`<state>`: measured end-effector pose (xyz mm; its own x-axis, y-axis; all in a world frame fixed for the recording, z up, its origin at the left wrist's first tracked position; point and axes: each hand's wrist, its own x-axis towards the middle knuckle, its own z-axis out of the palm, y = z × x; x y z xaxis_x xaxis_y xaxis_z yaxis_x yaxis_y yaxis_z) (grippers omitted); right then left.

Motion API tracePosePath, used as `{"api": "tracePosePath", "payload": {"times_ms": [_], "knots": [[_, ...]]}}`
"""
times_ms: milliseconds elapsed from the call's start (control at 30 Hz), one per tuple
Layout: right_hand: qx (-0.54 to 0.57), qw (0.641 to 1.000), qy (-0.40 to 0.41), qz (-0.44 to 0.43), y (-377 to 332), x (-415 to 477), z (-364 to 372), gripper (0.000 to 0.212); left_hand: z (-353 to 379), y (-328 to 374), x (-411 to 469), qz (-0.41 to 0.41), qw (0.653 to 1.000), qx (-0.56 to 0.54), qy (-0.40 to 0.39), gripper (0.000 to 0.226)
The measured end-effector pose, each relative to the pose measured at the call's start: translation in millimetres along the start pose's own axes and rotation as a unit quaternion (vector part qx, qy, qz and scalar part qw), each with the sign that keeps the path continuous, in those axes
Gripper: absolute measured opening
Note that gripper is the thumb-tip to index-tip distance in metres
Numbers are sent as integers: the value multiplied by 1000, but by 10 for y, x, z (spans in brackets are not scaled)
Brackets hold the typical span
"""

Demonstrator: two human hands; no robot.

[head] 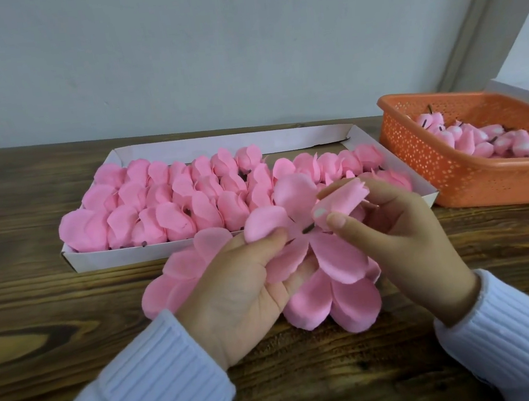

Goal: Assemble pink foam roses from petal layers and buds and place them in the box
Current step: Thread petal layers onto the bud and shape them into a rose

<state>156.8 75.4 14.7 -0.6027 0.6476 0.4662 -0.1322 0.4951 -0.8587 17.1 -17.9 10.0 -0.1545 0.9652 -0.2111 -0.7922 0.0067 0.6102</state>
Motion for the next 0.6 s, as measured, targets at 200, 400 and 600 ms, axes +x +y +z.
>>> {"api": "tracePosePath", "payload": {"times_ms": [200, 400, 600], "knots": [[-139, 989, -33, -33, 19, 3, -12, 13, -7, -5, -14, -7, 999, 33, -34, 34], [-171, 980, -72, -67, 10, -10, 16, 26, -16, 18, -55, -40, 993, 26, -111, 27], [-197, 976, -60, -73, -17, -17, 19, 33, -42, 3, -61, -4, 966, 182, -184, 59]]}}
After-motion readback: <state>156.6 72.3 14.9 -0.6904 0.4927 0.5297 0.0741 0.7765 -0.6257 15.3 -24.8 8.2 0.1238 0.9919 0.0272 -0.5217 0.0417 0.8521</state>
